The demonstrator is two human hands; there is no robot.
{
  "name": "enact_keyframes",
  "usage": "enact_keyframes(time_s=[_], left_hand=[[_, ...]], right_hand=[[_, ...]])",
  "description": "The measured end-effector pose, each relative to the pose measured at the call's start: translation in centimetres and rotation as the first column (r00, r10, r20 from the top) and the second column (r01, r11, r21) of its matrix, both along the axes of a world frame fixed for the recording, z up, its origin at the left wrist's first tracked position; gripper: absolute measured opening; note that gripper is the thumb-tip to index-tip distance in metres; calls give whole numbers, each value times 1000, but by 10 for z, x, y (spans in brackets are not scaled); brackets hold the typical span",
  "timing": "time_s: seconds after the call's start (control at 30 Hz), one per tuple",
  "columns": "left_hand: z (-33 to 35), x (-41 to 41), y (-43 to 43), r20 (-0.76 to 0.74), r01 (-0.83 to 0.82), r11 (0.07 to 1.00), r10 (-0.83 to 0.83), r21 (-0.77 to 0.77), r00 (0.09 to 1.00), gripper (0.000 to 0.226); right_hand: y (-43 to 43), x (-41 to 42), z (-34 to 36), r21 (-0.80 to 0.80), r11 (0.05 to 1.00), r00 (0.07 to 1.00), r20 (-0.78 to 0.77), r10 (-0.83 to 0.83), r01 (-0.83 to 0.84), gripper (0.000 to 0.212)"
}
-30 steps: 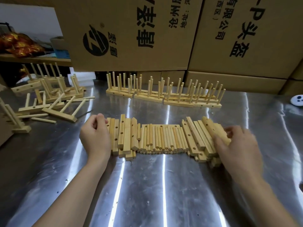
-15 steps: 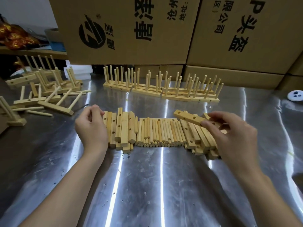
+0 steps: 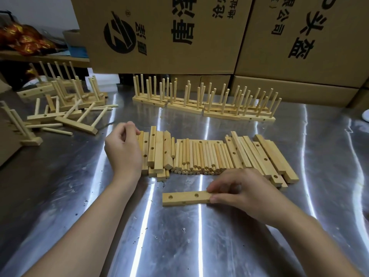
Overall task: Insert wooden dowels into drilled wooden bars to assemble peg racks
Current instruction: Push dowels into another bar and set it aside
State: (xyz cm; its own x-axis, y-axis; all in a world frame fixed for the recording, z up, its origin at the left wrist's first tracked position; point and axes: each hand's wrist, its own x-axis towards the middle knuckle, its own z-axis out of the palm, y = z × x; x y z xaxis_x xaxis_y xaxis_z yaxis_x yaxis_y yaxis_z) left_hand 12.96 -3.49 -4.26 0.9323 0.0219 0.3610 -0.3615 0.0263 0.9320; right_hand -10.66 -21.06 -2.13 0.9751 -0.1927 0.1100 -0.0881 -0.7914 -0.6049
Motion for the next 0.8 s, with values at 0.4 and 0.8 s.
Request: enact_keyframes(time_s=[0.4, 0.8], left_hand=[[1, -36, -3, 454, -58, 617, -508, 785, 732, 12], [4, -29, 8, 280, 4, 425, -604, 905, 746, 73]], right_hand=[[-13, -8, 6, -8, 997, 997, -11, -78, 78, 10], [-9, -9, 7, -45, 992, 987, 112, -111, 117, 13]])
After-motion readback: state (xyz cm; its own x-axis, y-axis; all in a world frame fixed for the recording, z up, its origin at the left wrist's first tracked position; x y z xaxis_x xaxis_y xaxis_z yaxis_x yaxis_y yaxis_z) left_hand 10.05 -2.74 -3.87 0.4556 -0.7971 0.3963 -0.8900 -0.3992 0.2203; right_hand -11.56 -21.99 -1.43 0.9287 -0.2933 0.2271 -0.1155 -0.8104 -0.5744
